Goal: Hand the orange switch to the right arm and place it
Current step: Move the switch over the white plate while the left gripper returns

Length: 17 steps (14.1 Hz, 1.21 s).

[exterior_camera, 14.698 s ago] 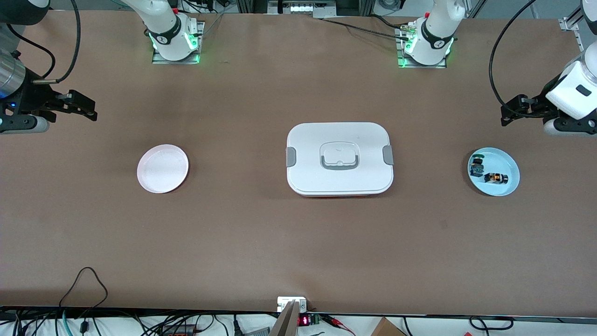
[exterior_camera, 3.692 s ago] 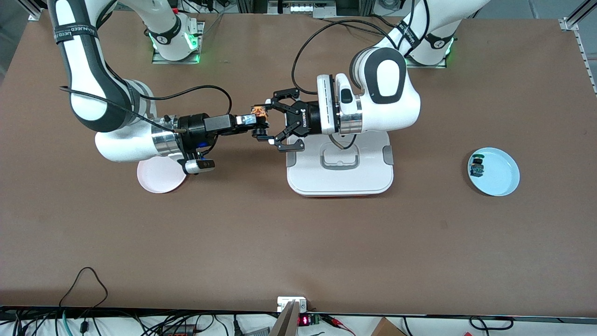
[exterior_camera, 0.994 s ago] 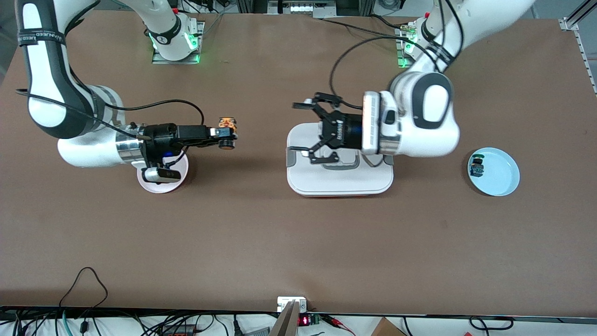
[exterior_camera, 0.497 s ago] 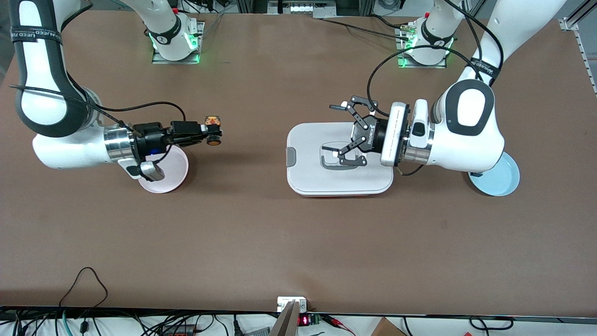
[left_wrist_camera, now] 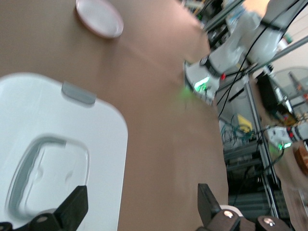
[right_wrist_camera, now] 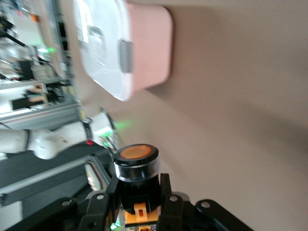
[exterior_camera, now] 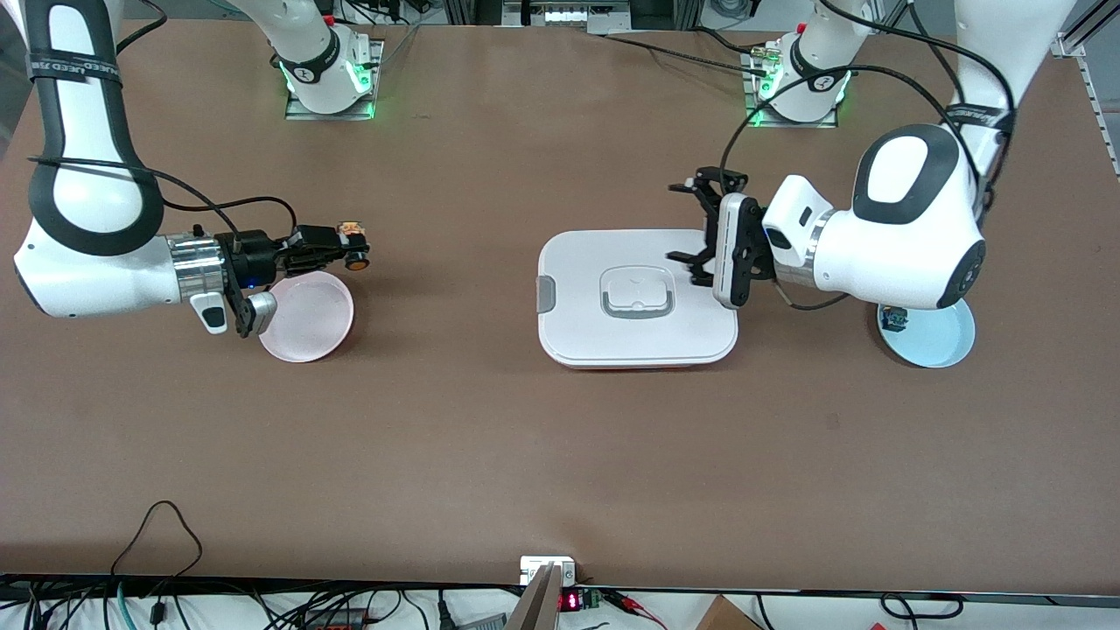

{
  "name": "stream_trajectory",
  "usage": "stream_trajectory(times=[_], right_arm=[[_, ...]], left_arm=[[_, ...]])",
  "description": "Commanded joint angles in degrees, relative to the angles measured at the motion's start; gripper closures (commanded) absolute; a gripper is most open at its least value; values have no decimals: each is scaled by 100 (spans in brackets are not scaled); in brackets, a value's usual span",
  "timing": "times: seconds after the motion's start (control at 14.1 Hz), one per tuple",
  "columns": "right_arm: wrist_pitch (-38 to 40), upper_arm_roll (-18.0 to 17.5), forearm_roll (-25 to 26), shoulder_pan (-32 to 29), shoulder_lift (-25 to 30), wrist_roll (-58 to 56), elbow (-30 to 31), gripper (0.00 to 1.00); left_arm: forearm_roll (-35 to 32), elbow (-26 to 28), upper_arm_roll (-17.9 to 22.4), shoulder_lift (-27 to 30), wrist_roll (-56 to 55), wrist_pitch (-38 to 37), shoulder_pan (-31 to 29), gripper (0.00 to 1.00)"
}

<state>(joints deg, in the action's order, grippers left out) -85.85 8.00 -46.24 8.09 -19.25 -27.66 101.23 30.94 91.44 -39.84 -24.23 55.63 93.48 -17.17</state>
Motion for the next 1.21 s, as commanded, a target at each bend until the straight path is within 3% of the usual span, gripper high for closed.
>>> stream_trajectory(times=[0.0, 0.28, 0.43, 0.57, 0.71, 0.85, 0.92, 0.99, 1.14], right_arm=[[86, -36, 877, -44, 158, -47, -103, 100], [-2, -36, 1713, -44, 158, -687, -148, 100], [-186, -44, 1978, -53, 158, -1134, -148, 100], [-431, -36, 2381, -62, 158, -1740, -148, 100], [-870, -62, 3091, -18, 158, -2696, -148, 100], [-1213, -79, 3646, 0, 158, -3576, -122, 100], [-1328, -80, 3744, 0, 158, -3859, -78, 100], [-1416, -80, 3824, 0, 132, -4105, -34, 100], [-1828, -80, 4052, 0, 123, -4553, 185, 100]], left_arm=[[-1087, -284, -33, 77, -1032, -627, -76, 0], [-2800, -933, -120, 191, -3572, -1848, -76, 0], [-3136, -1180, -86, 191, -4328, -2097, -59, 0], [-3828, -1548, -120, 191, -4586, -2298, 46, 0], [-4567, -1918, -121, 200, -4736, -2667, 265, 0], [-4947, -2314, 1, 269, -4763, -2695, 249, 0], [-4888, -2306, 237, 375, -4867, -2347, 249, 0], [-4609, -2185, 718, 689, -4990, -1891, 345, 0], [-3906, -1230, 2078, 1479, -5201, -1161, 1053, 0]])
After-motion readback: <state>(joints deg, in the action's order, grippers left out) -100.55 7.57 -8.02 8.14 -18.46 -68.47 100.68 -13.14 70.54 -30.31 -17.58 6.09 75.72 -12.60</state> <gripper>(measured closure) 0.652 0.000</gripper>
